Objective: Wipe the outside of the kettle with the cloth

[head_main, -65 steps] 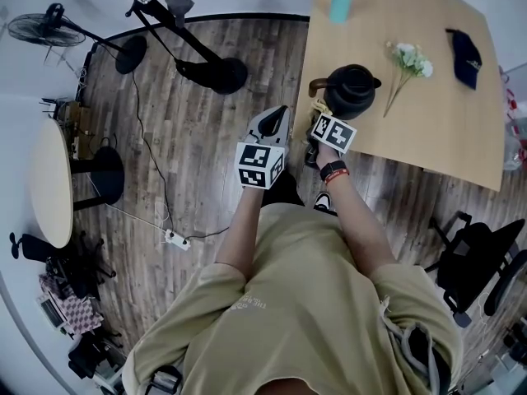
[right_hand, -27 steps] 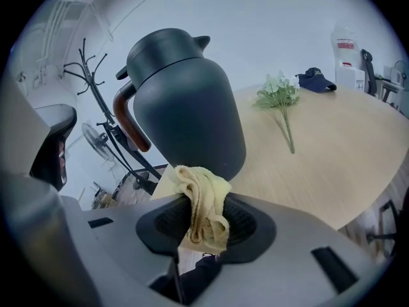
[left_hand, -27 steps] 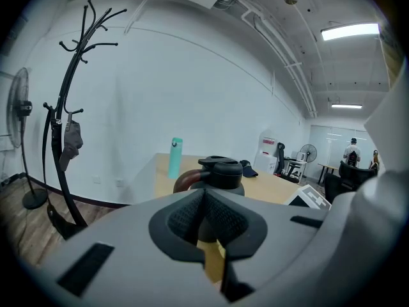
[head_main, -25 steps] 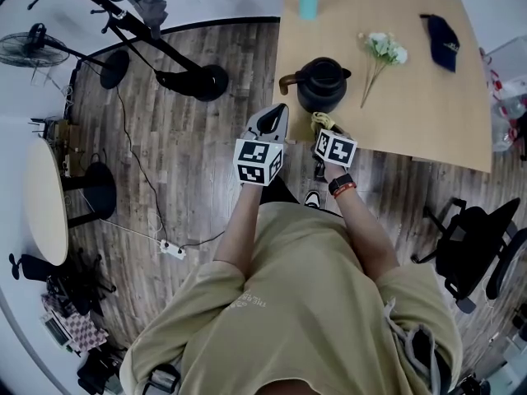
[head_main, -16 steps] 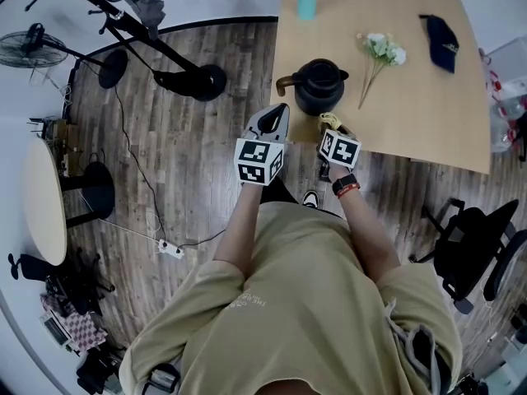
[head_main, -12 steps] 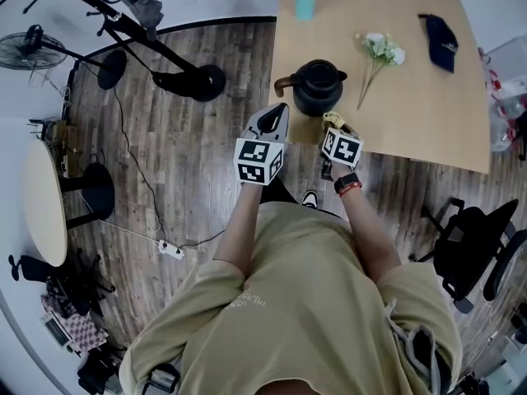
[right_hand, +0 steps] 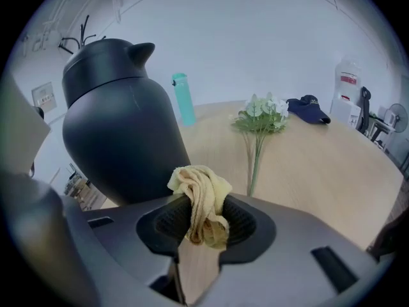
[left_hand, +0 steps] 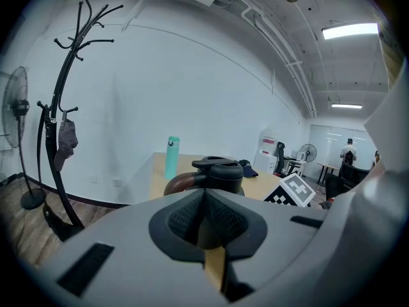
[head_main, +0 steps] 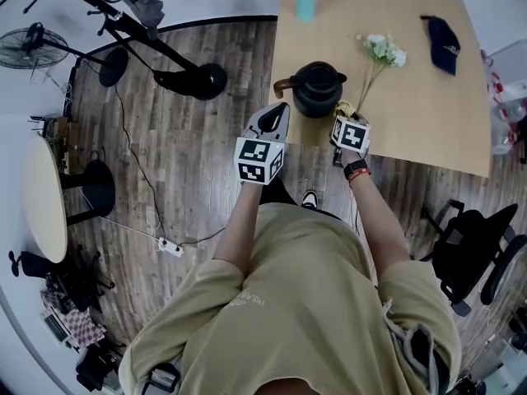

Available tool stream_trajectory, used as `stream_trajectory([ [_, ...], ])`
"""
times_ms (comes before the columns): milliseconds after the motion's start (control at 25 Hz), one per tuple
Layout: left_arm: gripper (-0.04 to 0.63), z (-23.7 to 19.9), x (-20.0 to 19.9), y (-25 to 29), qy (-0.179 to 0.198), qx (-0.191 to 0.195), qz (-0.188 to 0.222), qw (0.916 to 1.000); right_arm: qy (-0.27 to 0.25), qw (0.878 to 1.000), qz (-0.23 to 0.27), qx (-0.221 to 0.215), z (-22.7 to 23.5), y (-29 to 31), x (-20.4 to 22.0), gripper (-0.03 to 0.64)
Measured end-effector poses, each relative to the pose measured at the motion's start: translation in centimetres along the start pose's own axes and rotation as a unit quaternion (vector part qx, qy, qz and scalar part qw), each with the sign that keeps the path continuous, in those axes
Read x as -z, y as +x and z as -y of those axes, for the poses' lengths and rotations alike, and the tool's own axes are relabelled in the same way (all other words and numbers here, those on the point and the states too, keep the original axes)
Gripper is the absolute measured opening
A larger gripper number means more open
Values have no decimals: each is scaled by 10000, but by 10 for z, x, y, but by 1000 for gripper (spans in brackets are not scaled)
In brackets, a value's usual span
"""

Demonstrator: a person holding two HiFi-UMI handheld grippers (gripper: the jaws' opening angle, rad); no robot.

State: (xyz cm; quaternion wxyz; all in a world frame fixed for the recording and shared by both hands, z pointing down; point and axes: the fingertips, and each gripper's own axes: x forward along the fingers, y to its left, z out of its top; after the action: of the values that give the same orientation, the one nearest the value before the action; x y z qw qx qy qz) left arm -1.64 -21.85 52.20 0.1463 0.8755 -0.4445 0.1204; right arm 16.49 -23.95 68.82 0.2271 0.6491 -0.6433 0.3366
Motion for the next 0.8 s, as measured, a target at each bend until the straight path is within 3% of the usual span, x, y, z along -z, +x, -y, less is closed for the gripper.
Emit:
stream_trajectory([
  [400,21,4,-6,-10,-28,-122,31,9999,-317,9988,326,-159,6,-28,-26,137],
  [640,21,20,-28,-30,-131,-221,426,9988,-564,9942,796,-448,3,-89,-48,137],
  [800,21,35,-46,-46,12,-308,653,9974,-577,9893,1176,-644,-1,-132,-63,137],
])
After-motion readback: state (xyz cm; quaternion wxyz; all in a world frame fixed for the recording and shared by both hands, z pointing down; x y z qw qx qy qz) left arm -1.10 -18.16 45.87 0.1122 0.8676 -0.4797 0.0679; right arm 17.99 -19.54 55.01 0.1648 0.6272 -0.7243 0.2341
